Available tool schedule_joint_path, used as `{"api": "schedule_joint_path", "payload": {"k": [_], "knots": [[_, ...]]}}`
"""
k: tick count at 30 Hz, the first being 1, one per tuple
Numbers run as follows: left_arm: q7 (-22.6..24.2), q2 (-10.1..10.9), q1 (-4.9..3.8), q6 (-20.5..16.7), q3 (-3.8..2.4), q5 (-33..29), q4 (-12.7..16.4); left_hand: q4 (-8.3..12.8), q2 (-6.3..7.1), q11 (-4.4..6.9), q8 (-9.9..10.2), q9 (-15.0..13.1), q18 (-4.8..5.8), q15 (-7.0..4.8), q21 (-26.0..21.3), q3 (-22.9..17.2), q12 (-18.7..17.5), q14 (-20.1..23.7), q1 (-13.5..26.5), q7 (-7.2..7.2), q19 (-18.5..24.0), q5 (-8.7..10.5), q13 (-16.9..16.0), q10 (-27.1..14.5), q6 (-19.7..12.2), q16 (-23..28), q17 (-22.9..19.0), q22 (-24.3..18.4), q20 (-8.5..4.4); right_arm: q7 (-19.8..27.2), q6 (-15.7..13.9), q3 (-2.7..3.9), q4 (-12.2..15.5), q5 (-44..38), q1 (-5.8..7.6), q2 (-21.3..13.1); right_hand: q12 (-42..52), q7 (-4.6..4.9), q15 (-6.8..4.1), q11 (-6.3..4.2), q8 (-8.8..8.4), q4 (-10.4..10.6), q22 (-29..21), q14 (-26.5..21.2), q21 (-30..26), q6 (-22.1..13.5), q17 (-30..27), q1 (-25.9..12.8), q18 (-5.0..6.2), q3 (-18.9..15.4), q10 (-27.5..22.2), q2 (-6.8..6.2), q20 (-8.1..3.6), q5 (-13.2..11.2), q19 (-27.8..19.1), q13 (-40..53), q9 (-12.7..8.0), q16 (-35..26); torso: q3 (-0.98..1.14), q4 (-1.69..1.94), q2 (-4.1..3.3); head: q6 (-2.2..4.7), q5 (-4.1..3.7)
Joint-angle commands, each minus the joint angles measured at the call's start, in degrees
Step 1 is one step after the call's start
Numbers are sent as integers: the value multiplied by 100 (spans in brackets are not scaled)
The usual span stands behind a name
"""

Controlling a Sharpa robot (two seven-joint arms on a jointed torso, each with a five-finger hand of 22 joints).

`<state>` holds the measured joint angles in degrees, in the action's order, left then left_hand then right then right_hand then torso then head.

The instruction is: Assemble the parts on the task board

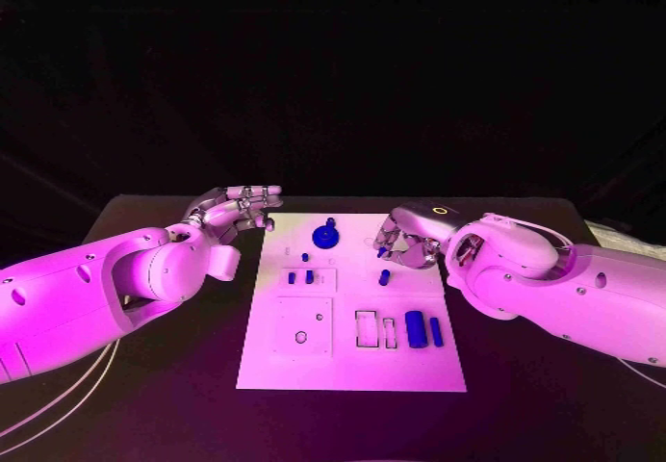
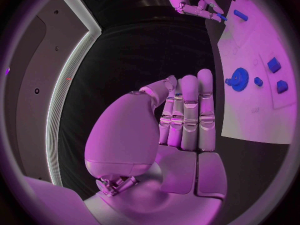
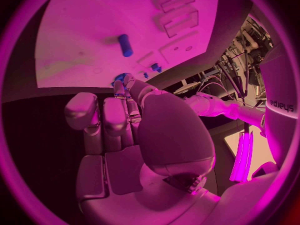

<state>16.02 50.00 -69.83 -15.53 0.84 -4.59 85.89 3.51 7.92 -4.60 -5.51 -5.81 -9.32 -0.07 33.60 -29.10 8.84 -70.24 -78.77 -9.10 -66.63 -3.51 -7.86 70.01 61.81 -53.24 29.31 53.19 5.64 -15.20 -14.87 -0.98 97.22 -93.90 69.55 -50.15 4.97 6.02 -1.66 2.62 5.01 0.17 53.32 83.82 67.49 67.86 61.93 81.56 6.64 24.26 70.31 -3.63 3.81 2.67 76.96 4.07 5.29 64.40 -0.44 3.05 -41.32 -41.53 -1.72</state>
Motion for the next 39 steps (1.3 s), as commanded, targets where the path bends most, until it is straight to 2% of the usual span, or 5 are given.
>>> {"api": "schedule_joint_path", "payload": {"k": [1, 8, 14, 22, 39], "knots": [[2, -24, 4, 87, -4, 3, 2, 0, -31, -9, 21, 8, -113, 1, -27, 26, 21, 31, 17, -7, 32, -23, -8, -40, -28, 29, -5, -5, 5, 82, -129, 2, 159, 76, -28, 124, -40, 30, -7, 35, -18, 25, 11, 200, 39, 19, 12, -47, 11, 23, 24, -6, 11, 11, 39, -4, 8, 46, -6, 4, 3, -4, 42], [-6, -54, 6, 104, -4, 3, 17, 0, -31, -9, 21, 8, -113, 1, -27, 26, 21, 31, 17, -7, 32, -23, -8, -40, -28, 29, -5, -5, 5, 192, -89, -7, 268, 14, -177, 481, -48, 43, -4, 44, -26, 5, 21, 201, 46, 10, 26, -37, 9, 42, 22, -3, 14, 12, 43, -8, 7, 60, -17, 6, -1, -53, 156], [-12, -71, 7, 114, -4, 3, 45, 0, -31, -9, 21, 8, -113, 1, -27, 26, 21, 31, 17, -7, 32, -23, -8, -40, -28, 29, -5, -5, 5, 306, 37, -38, 130, 4, -448, 784, -52, 50, -1, 49, -30, -6, 18, 201, 45, 5, 24, -33, 9, 53, 21, 0, 16, 13, 41, -10, 7, 58, -16, -2, -3, -93, 251], [-20, -100, 7, 139, -4, 3, 76, 8, -34, -12, 22, 12, -113, 3, -34, 29, 27, 35, 10, -10, 31, -24, -10, -49, -33, 31, -10, -9, 6, 373, 167, -67, -122, -58, -708, 1063, -61, 62, 3, 58, -39, -20, 15, 199, 43, -7, 25, -33, 10, 65, 13, 1, 19, 14, 39, -13, 6, 60, -13, -4, -4, -145, 294], [-38, -132, 7, 169, -4, 9, 73, 8, -34, -12, 22, 12, -113, 3, -34, 29, 27, 35, 10, -10, 31, -24, -10, -49, -33, 31, -10, -9, 6, 366, 358, -95, -334, -158, -834, 1307, -67, 71, 6, 65, -45, -26, 20, 199, 47, -16, 31, -38, 9, 72, 7, 3, 22, 14, 40, -15, 5, 65, -6, -5, -4, -216, 347]]}}
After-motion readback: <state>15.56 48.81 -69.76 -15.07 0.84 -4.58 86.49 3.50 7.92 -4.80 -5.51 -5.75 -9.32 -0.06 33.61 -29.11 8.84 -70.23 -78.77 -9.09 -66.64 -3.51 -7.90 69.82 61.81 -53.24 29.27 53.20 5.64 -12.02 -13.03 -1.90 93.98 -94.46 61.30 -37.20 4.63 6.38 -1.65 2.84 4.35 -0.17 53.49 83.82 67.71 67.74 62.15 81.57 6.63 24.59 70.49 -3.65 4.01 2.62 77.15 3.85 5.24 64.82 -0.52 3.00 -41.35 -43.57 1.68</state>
